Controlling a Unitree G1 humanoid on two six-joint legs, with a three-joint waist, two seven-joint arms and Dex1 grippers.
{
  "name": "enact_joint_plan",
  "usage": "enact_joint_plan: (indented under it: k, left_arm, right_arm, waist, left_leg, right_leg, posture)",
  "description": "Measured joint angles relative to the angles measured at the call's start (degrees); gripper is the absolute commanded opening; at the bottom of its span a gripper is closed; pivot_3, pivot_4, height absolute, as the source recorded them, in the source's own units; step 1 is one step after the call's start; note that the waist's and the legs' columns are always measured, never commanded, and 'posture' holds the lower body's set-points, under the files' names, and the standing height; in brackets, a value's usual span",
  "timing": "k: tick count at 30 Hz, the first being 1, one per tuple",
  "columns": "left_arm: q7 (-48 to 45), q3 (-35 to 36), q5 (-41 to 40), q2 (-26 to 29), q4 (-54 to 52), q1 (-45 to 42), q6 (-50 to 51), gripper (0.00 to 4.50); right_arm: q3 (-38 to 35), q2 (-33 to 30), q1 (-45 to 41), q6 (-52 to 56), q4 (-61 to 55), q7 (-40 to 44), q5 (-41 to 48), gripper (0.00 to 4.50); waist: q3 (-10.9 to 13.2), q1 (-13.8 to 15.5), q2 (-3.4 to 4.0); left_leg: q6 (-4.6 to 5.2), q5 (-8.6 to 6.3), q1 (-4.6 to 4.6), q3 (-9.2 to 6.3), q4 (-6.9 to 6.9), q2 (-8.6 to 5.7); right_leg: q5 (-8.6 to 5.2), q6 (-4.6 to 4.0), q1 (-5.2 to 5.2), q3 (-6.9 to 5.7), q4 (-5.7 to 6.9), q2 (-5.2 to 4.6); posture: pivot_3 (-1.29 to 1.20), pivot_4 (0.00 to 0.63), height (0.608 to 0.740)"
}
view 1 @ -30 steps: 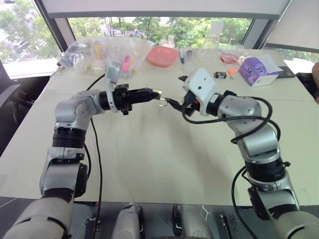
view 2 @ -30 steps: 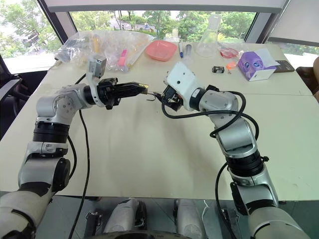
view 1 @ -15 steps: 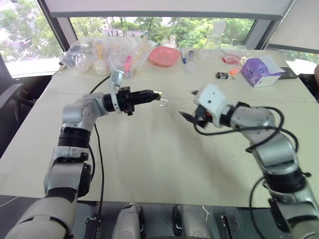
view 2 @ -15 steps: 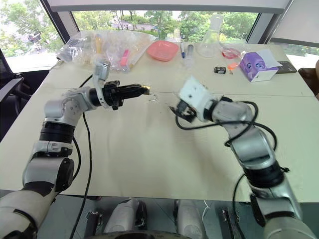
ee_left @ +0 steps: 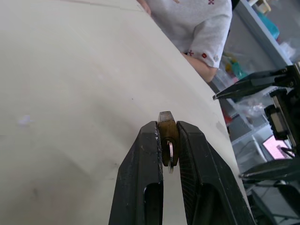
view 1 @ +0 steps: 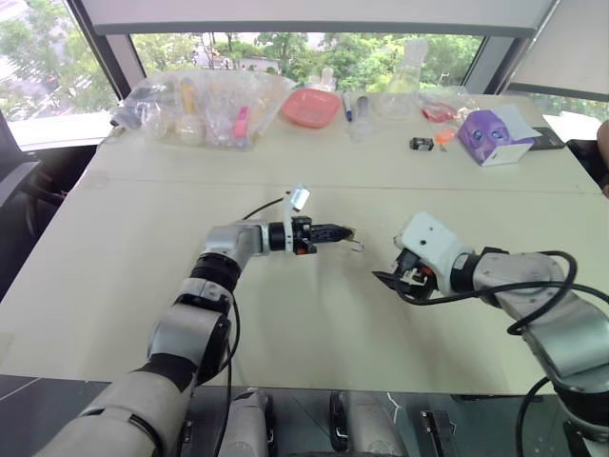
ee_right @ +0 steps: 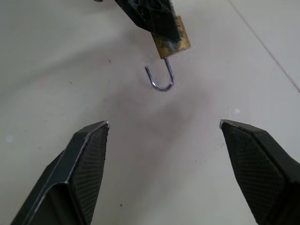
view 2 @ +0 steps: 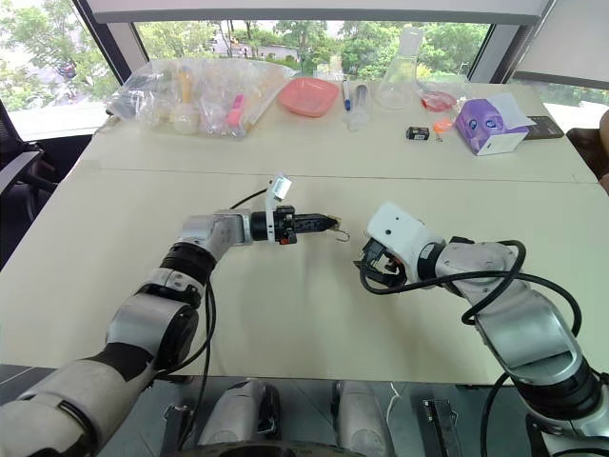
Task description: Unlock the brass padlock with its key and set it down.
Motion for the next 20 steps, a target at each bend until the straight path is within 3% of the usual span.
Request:
enact_joint_plan:
  k: [9,12,15,20]
  left_arm:
    - [-0.08,0.00,4.61,0.02,6.85,-2.94,-3.93,4.32]
    - [0.92,-0.45,6.99,1.59,6.45,-3.23,-6.82,4.32]
    - [0.77,-0.50,8.37,7.01,2.60,-2.85,-8.40,4.32]
    - [-1.27,1.39,6.51,13.66,-13.72,2.10,-5.52,4.32]
  right_arm:
    - [0.06,0.80,-0.30,2.57,-0.02,-4.01,1.16,3.94]
    - [0.06,0.78,-0.31,2.65,-0.02,-4.57,1.56,3.94]
    - [-0.07,0.56,-0.16,2.64,0.06,-5.20,1.64,3.94]
    - [-0.59,1.13,-0.02,2.23,0.84,-6.39,2.10,3.94]
  waist:
    - [0.00,-0.03,0.00]
    - [0.00,-0.12,-0.01]
    - [0.00,-0.38,0.00]
    - [-0.01,0.06,0.01]
  left_leg:
    - [0.04,-0.02,0.00,-0.04,-0.01,0.00]
    - [0.04,-0.02,0.00,-0.05,-0.01,0.01]
    - [0.03,-0.02,0.01,-0.06,-0.05,0.06]
    - [-0.20,0.11,0.00,-0.01,0.00,0.05]
  right_leg:
    - [0.00,0.00,-0.01,0.00,0.00,0.00]
    - [0.00,0.00,-0.01,0.00,0.01,0.01]
    - [0.00,-0.01,-0.06,0.01,0.04,0.04]
    - [0.00,0.00,0.00,0.01,0.01,-0.04]
  posture:
    - [0.00,0.150,0.733]
    - [0.00,0.150,0.733]
    - [0.00,0.150,0.733]
    - [0.00,0.150,0.733]
